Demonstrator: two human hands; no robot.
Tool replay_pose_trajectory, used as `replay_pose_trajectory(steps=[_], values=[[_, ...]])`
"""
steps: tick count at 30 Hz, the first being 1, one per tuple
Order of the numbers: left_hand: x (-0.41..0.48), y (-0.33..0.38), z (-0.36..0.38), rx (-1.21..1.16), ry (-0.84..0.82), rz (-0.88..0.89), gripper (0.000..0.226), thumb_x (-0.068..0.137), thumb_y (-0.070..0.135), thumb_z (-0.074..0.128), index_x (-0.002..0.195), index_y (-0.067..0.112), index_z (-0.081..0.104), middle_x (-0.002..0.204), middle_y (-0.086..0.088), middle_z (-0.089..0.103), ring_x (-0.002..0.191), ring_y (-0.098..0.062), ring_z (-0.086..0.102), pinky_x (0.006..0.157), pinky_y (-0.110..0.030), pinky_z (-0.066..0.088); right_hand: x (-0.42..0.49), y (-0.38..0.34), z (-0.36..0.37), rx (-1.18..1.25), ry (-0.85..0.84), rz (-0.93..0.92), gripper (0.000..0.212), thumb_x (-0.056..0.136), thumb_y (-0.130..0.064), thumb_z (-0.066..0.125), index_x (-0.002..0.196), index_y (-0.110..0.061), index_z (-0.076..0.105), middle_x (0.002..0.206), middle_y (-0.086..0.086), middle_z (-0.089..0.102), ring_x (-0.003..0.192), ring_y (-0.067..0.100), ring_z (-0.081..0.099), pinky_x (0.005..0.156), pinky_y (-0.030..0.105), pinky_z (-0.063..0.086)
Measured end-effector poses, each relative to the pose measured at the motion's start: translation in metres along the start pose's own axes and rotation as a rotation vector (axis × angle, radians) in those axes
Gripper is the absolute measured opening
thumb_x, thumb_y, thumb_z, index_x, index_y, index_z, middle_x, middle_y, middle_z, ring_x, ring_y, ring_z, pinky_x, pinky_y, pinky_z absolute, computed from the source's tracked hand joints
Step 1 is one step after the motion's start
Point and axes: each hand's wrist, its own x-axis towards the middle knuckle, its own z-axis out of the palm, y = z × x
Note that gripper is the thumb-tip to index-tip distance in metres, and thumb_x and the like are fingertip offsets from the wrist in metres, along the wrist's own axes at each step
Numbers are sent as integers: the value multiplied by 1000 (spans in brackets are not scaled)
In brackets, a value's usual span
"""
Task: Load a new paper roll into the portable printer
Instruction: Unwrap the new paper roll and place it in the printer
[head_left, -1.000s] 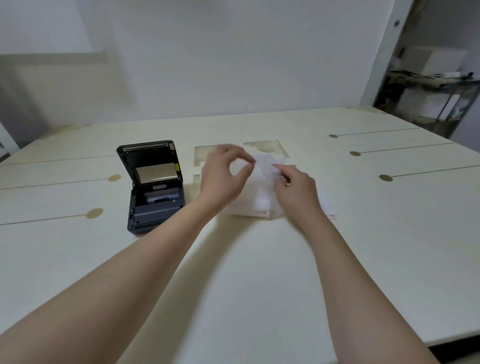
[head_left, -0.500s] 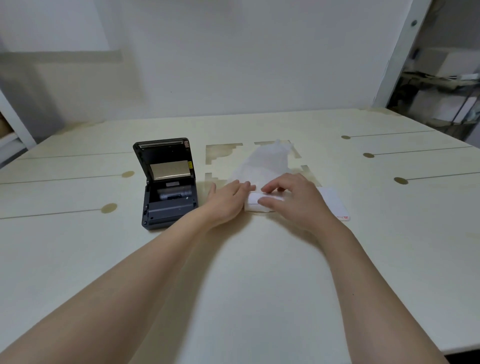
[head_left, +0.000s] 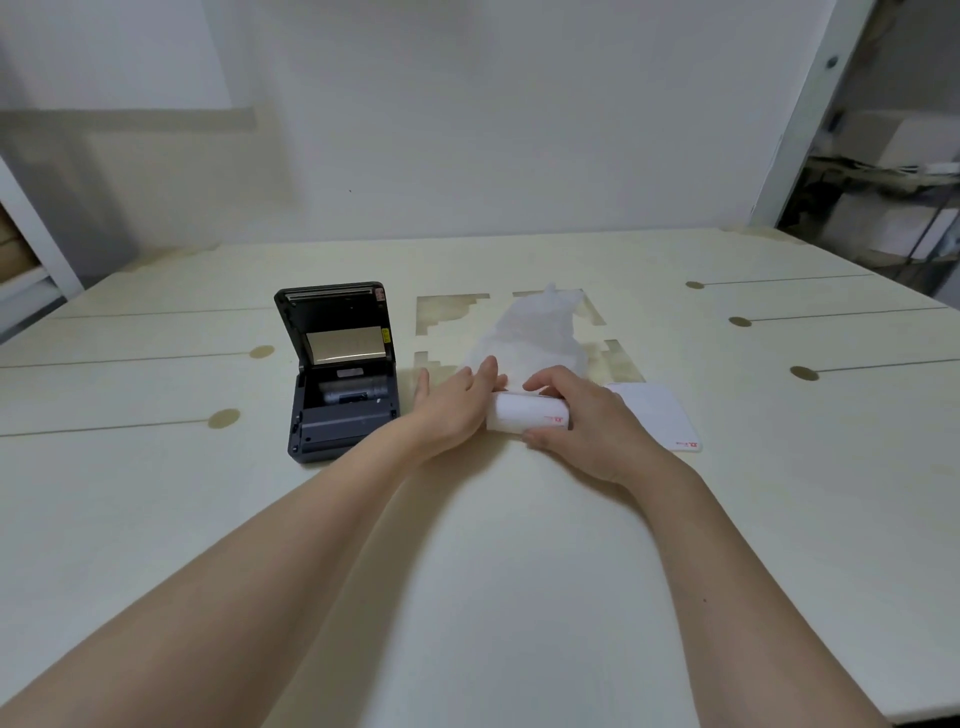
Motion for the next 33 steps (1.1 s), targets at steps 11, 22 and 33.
replay_pose_trajectory(steps=[11, 22, 33], values=[[-8, -4, 3, -114, 48, 44, 76, 100, 49, -6, 146, 8, 38, 153, -8, 42, 149, -17, 19, 122, -39, -12, 4, 4, 3, 159, 139, -43, 29, 90, -23, 65, 117, -19, 53, 118, -7, 45, 105, 14, 52, 82, 23, 39], [-15, 0, -4, -413, 317, 195, 50, 102, 51, 30, 138, 23, 49, 131, 3, 62, 121, -14, 53, 105, -32, 37, 2, -11, -2, 289, 264, -96, 26, 88, -18, 67, 112, -23, 58, 99, -26, 48, 117, 15, 44, 88, 13, 36], [-26, -4, 4, -496, 394, 197, 20, 87, 49, 55, 107, 45, 58, 92, -19, 63, 90, -36, 60, 91, -48, 52, 5, -11, 10, 235, 360, -154, 24, 87, -27, 69, 109, -20, 61, 112, -11, 56, 115, 16, 45, 83, 13, 33]])
